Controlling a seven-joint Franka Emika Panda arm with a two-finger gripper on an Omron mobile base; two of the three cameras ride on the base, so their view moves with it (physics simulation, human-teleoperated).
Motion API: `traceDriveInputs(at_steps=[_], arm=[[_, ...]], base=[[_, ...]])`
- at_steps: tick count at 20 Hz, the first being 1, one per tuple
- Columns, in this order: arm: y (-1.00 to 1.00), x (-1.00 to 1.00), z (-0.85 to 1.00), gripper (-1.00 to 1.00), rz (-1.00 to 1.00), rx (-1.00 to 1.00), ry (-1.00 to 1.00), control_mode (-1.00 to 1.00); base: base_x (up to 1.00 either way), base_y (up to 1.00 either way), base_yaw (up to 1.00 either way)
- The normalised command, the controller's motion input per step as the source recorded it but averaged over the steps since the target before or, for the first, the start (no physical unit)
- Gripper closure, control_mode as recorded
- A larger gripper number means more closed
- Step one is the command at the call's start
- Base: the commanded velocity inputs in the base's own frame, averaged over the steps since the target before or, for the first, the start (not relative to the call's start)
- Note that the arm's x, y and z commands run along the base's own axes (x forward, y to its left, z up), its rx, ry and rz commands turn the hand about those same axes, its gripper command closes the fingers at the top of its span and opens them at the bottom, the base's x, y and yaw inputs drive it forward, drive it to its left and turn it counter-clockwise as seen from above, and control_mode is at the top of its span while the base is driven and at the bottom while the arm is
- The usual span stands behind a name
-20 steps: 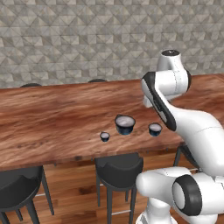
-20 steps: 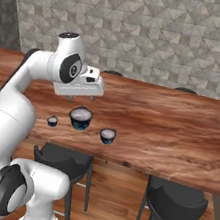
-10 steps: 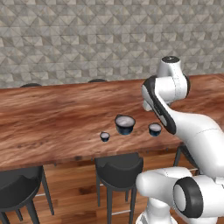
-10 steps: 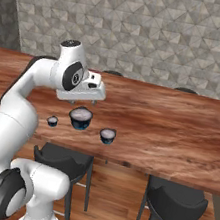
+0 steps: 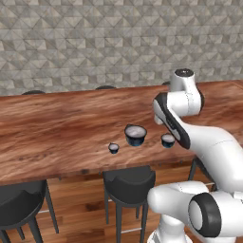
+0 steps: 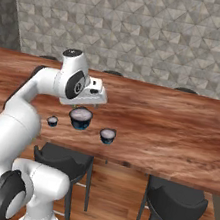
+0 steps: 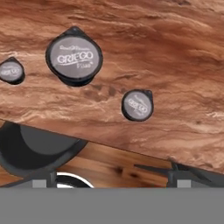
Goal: Stack the yogurt containers by placing the smaller containers on top of the larger containers.
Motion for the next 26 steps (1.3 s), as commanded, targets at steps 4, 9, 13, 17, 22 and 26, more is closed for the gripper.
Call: traceDriveInputs(at_steps=[4,9,13,17,22,26], arm=[[-0.07,0.06,-0.29,-1.0,0.06,-0.02,-0.08,-1.0],[-0.08,0.04,-0.28,-1.0,0.06,-0.02,-0.07,-1.0],[-0.14,0.07,-0.06,-1.0,0.06,0.0,-0.02,-1.0],[-0.13,0.06,-0.1,-1.0,0.07,0.0,-0.01,-1.0],[-0.03,0.1,-0.18,-1.0,0.06,0.0,0.0,-1.0],[0.0,0.13,-0.29,-1.0,0.04,-0.03,-0.03,-1.0]], base=[[0.0,0.0,0.0],[0.0,0.0,0.0],[0.0,0.0,0.0],[0.0,0.0,0.0],[0.0,0.0,0.0],[0.0,0.0,0.0]])
